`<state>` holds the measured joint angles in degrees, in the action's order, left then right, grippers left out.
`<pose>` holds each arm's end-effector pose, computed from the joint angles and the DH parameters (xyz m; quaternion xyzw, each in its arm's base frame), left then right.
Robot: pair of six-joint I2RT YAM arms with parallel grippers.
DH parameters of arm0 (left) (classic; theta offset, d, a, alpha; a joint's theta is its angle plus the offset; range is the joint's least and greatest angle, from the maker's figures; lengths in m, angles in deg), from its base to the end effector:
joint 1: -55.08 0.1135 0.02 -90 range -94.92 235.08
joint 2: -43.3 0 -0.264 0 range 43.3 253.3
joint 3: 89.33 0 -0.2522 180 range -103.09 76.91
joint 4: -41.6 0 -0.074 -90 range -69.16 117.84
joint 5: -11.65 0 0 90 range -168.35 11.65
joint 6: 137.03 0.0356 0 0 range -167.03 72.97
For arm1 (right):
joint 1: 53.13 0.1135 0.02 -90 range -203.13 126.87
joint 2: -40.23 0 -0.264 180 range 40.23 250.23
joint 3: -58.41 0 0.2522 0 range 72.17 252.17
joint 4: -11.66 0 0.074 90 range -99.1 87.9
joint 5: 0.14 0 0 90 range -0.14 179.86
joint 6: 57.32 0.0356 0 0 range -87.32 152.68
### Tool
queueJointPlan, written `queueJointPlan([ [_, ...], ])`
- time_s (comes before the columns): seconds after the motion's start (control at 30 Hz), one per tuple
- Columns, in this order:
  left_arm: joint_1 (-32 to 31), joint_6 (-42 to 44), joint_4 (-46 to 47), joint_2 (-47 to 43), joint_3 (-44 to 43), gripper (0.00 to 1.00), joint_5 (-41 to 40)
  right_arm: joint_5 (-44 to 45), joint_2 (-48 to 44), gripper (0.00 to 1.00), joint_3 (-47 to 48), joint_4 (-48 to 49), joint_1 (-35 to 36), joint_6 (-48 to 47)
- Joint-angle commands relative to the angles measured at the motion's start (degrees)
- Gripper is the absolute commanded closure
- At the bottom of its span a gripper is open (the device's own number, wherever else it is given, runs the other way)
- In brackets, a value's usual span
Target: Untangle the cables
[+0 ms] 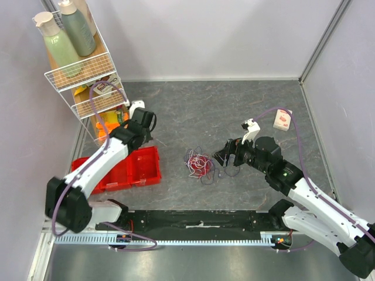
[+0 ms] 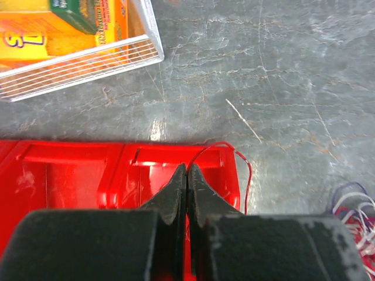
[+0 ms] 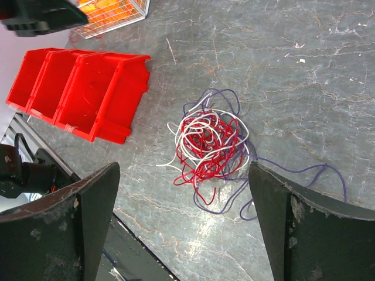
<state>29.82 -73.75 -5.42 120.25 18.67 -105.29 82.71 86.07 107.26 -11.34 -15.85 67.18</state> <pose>0.2572 -0.1035 0.2656 -0.0876 0.9184 0.0591 0.3813 0.1490 0.1190 0.2788 -0.0556 0.8164 0.3770 0.4339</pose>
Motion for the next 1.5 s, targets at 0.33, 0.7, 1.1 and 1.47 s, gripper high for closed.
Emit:
queueJointPlan([
  [0.33, -0.58, -9.40, -7.61, -14.82, 17.02, 0.98, 12.00, -2.77, 3.28, 0.02, -2.31, 7.65, 0.16, 2.15],
  [0.7, -2.43, -11.25, -7.52, -11.99, 16.49, 0.58, 7.95, -2.25, 1.79, 0.02, -2.83, 7.39, 0.16, 3.12],
  [1.1, -2.43, -4.76, -13.59, -23.94, 9.46, 0.25, 14.18, -0.93, 2.84, 0.02, -2.57, 5.81, 0.16, 1.36],
  [1.47, -2.43, 6.94, -5.78, -32.73, 5.59, 0.14, 24.99, -4.08, 9.25, 0.02, -4.24, 7.82, 0.16, 0.83],
])
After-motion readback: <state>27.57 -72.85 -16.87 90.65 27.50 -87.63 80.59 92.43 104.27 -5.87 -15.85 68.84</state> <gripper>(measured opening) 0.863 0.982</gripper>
